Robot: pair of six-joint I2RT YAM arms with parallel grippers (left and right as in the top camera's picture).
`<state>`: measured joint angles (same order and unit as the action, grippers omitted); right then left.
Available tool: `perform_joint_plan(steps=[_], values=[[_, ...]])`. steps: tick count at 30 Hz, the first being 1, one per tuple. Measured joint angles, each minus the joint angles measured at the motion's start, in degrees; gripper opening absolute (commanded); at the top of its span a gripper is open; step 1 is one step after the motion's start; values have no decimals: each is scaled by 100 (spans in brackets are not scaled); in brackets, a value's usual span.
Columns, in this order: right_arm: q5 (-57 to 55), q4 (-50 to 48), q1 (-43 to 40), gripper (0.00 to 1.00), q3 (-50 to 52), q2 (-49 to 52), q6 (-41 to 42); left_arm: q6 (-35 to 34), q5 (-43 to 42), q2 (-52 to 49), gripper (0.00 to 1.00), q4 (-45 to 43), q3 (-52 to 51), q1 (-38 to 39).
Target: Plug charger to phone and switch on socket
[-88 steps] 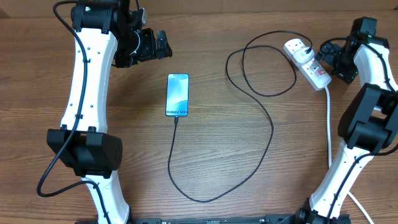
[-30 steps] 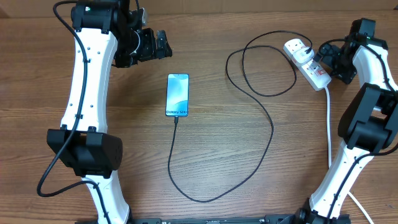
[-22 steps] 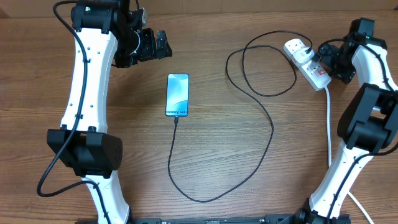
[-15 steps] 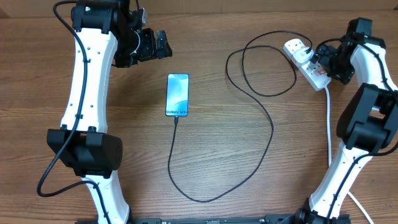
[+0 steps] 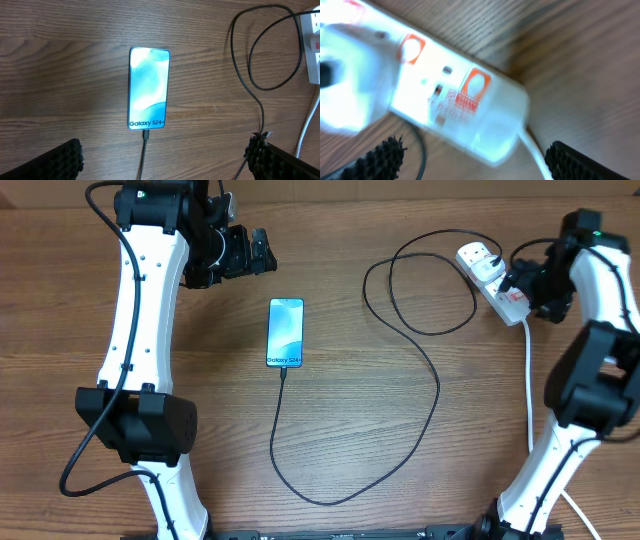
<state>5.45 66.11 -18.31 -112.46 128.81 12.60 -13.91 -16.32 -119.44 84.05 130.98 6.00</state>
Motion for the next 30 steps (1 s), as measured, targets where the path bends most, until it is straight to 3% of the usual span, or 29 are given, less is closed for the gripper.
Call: perform_joint_plan(steps=[10,11,17,23,30], values=[[153,1202,-144,94,-9,-2455,-26,0,0,0,100,0,0,0],[173,1419,-142,100,-13,-2629,-26,0,0,0,100,0,0,0],[186,2245,-138,100,-13,-3204,-42,0,0,0,100,0,0,0],[188,2400,50,100,306,-4033,-42,0,0,0,100,2,0,0],[205,2317,494,100,1381,-5646,-35,0,0,0,100,0,0,0]])
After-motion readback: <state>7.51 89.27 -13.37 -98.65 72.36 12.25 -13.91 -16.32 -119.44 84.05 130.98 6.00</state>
